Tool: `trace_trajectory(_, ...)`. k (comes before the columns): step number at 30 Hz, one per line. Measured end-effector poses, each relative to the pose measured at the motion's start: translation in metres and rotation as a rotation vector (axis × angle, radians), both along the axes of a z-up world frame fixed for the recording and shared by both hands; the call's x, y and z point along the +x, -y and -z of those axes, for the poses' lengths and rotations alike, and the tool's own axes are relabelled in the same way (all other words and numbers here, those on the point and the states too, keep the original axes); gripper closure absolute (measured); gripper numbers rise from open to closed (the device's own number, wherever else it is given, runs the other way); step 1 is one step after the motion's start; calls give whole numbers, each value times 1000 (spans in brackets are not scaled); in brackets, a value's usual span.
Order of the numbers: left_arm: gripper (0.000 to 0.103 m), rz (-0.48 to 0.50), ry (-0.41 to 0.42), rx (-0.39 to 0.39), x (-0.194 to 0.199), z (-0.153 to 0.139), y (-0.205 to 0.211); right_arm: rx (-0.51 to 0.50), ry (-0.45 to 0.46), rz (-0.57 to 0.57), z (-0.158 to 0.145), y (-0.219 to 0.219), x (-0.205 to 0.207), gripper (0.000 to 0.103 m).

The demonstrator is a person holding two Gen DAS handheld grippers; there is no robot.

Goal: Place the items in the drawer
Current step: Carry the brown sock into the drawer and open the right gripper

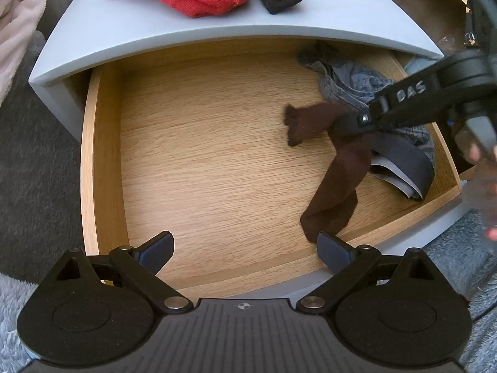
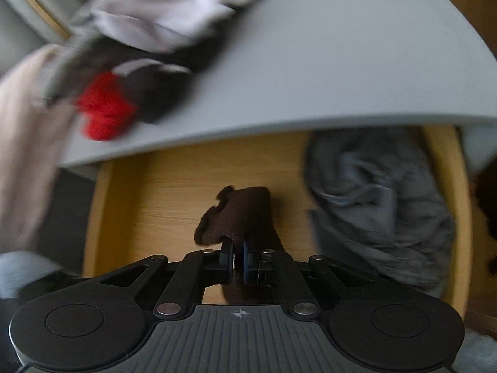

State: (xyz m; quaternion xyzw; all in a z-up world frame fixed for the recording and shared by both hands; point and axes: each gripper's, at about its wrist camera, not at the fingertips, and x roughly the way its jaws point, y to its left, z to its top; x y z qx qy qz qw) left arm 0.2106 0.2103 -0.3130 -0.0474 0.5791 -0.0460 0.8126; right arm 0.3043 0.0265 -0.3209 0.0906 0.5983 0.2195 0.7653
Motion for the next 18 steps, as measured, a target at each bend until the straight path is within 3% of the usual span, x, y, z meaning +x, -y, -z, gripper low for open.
trace_trajectory(6, 3, -1, -1, -3, 1, 0, -1, -149, -52, 36, 21, 7, -4, 98)
trace_trajectory(15, 3, -1, -3, -4, 1, 1, -1, -248, -48, 38, 21, 3, -9, 96)
trace_trajectory(17, 3, -2, -3, -3, 1, 1, -1, -255, -37, 41, 12, 10, -9, 90)
trace_trajectory(18, 3, -3, -4, -4, 1, 1, -1, -255, -22, 44, 4, 10, -7, 76)
